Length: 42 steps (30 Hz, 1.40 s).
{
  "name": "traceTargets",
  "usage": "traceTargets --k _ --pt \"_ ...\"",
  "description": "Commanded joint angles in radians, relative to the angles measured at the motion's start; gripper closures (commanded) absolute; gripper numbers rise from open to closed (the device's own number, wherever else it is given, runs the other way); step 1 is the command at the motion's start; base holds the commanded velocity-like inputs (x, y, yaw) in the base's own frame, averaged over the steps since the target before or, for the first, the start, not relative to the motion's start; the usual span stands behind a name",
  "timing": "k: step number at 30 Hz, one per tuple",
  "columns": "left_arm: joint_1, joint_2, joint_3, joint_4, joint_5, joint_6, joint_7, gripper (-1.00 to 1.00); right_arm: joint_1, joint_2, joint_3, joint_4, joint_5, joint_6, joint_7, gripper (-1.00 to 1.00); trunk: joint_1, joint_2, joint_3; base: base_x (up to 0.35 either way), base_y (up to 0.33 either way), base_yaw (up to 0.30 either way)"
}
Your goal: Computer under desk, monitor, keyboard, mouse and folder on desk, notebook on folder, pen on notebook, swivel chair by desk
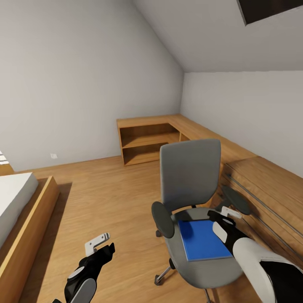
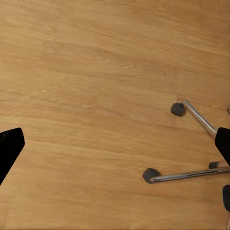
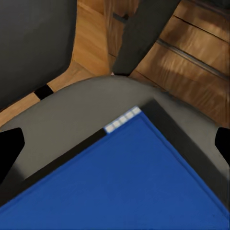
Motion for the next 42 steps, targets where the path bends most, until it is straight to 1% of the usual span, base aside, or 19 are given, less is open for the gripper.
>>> traceTargets --k 1,3,4,15,21,25,32,39,42 --pt "-0.001 -0.001 -0.002 -0.004 0.004 0.003 0.008 -1.0 -0.001 -0.01 -0.004 0.0 -0.006 -0.001 0.0 -1.0 0.0 -0.001 -0.001 0.005 -0.002 0.0" --pt "-0.001 -0.003 -0.003 -0.005 0.004 0.003 0.009 -1.0 -0.001 -0.019 -0.005 -0.001 -0.008 0.0 0.0 -1.0 0.004 -0.008 -0.004 0.003 -0.001 0.0" --pt "-0.001 -0.004 -0.003 -0.006 0.004 0.003 0.01 -1.0 -0.001 -0.028 -0.005 -0.003 -0.022 0.001 0.0 -1.0 0.008 -0.015 -0.007 0.0 0.0 0.0" --pt "-0.001 -0.004 -0.003 -0.004 0.004 0.003 0.01 -1.0 -0.001 -0.031 -0.005 -0.003 -0.027 0.001 0.0 -1.0 0.05 -0.092 -0.042 0.0 0.0 0.0" --pt "-0.001 -0.004 -0.003 -0.003 0.004 0.003 0.009 -1.0 -0.001 -0.031 -0.005 -0.003 -0.027 0.001 0.0 -1.0 0.05 -0.092 -0.042 0.0 0.0 0.0" --pt "-0.001 -0.005 -0.005 -0.003 0.004 0.003 0.014 -1.0 -0.001 -0.031 -0.005 -0.003 -0.027 0.001 0.0 -1.0 0.065 -0.12 -0.054 0.0 0.0 0.0" --pt "-0.001 -0.001 -0.012 -0.002 0.005 0.003 0.011 -1.0 -0.001 -0.031 -0.005 -0.003 -0.026 0.001 0.0 -1.0 0.065 -0.12 -0.054 0.001 0.0 0.0" --pt "-0.001 0.0 -0.014 0.005 0.006 0.002 0.008 -1.0 -0.001 -0.031 -0.005 -0.003 -0.026 0.001 0.0 -1.0 0.065 -0.12 -0.054 0.187 0.0 0.0" --pt "-0.001 -0.001 -0.025 0.005 0.006 0.002 0.009 -1.0 -0.001 -0.031 -0.005 -0.003 -0.026 0.001 0.0 -1.0 0.065 -0.12 -0.054 0.064 0.0 0.0"
